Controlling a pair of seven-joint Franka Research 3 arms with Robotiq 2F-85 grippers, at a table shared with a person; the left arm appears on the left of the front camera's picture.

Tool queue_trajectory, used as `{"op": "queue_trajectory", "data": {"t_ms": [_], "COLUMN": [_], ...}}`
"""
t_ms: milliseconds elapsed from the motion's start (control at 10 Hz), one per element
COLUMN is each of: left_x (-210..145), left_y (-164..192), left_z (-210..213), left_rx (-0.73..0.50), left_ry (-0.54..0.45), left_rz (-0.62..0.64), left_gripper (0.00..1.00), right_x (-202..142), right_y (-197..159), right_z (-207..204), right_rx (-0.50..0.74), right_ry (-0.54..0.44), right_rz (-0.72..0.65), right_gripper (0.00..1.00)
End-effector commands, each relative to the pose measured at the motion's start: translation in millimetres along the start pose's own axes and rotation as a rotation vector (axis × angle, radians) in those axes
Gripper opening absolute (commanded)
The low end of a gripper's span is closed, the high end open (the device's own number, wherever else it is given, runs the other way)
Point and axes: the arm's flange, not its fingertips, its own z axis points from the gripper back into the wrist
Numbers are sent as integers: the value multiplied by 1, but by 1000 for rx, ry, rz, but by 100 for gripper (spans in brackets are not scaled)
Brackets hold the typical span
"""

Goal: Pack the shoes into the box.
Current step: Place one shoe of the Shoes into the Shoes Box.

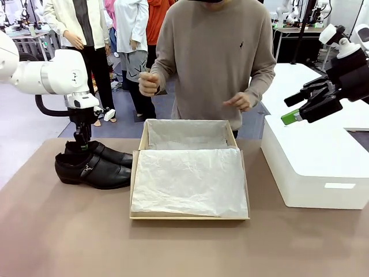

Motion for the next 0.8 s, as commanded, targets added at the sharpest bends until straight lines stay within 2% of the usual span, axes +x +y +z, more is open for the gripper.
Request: {"op": "queue_trajectory", "data": {"t_ms": [0, 400, 700], "left_x": [-1, -2, -12], "left_y": [3, 1, 1], "left_z": [2, 3, 19], "left_rx": [-14, -3, 75], "left_ry": [-13, 5, -12], "left_rz": [-14, 6, 49], "left_gripper": [0, 0, 0], "right_x": [1, 1, 1], "right_y": [-4, -4, -4], "right_z": [0, 0, 0], "right_rx": [16, 16, 16], "right_ry": [-30, -30, -30], "right_rz": [24, 24, 24], "right_gripper": [100, 100, 100]}}
